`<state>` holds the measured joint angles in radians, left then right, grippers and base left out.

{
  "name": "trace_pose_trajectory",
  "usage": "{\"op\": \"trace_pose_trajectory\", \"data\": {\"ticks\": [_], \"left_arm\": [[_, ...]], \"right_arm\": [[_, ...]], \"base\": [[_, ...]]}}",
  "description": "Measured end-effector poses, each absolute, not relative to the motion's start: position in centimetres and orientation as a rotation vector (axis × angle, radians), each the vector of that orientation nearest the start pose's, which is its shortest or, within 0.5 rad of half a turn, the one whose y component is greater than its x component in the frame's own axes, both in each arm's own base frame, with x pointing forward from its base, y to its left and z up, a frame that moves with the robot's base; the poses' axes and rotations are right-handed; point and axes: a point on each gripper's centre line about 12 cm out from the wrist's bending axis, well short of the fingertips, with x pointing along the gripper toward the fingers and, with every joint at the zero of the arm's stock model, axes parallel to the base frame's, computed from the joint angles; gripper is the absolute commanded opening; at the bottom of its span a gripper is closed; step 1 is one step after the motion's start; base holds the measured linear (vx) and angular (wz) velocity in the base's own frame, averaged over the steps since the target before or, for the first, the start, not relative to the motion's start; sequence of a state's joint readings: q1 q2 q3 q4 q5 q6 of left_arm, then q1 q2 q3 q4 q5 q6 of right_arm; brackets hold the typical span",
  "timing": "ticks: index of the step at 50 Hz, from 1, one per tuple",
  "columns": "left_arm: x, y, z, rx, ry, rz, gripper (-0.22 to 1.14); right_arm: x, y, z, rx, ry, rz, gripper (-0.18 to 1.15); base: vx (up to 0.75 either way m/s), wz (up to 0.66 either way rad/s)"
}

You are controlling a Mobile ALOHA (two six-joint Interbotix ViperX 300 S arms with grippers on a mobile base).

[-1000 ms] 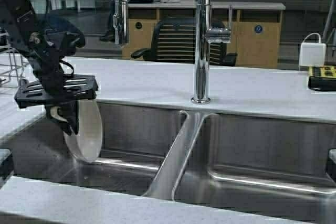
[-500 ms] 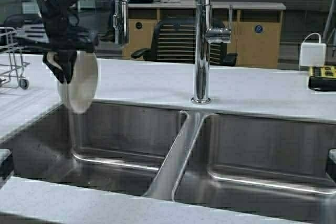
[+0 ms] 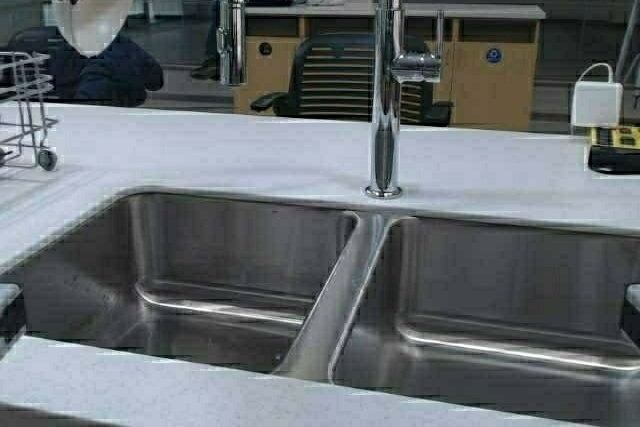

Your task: Wash the pan

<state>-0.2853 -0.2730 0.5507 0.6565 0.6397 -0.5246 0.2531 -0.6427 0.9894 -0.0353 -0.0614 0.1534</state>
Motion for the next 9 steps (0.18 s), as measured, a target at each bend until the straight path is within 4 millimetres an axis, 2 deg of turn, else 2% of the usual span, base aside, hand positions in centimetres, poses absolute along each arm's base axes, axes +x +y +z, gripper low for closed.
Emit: {"op": "trace_pose_trajectory", "data": {"ticks": [5,9], "left_arm": [[34.3,-5.5,28.0,0.295,0.748,0.082,0.03],[34.4,-4.6,29.1,0.359,0.744,0.117,0.03]], "right_arm": [[25.5,6.6,26.8,0.090,0.298,0.235,0.06],[25.5,6.6,26.8,0.092,0.298,0.235,0.06]], "base": [[0.00,0.00],[0.00,0.00]]}}
